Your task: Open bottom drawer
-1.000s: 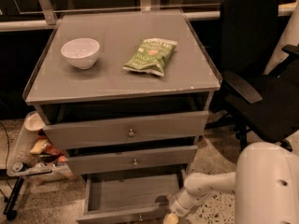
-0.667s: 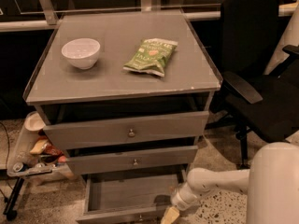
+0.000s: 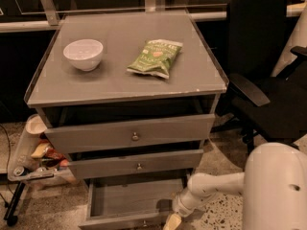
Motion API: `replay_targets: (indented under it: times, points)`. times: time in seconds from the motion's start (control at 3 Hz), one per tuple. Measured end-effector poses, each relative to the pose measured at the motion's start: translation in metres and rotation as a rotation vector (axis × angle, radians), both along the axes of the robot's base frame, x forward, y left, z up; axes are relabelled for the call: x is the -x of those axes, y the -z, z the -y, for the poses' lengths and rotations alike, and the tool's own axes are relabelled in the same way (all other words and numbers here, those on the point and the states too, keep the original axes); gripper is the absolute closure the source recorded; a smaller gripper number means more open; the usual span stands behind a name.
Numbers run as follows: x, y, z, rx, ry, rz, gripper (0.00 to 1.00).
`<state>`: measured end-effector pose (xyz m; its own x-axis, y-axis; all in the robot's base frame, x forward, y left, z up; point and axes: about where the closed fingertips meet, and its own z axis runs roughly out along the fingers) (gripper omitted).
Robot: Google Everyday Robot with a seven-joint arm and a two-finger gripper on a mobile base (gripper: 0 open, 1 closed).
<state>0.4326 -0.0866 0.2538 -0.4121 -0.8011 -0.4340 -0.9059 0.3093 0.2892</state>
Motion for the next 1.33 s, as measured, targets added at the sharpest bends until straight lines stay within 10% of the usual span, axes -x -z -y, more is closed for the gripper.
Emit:
replay_targets:
  times: [1.33]
  points:
    - [0.042,0.073,0.004,0.068,-0.043,-0.151,0.00]
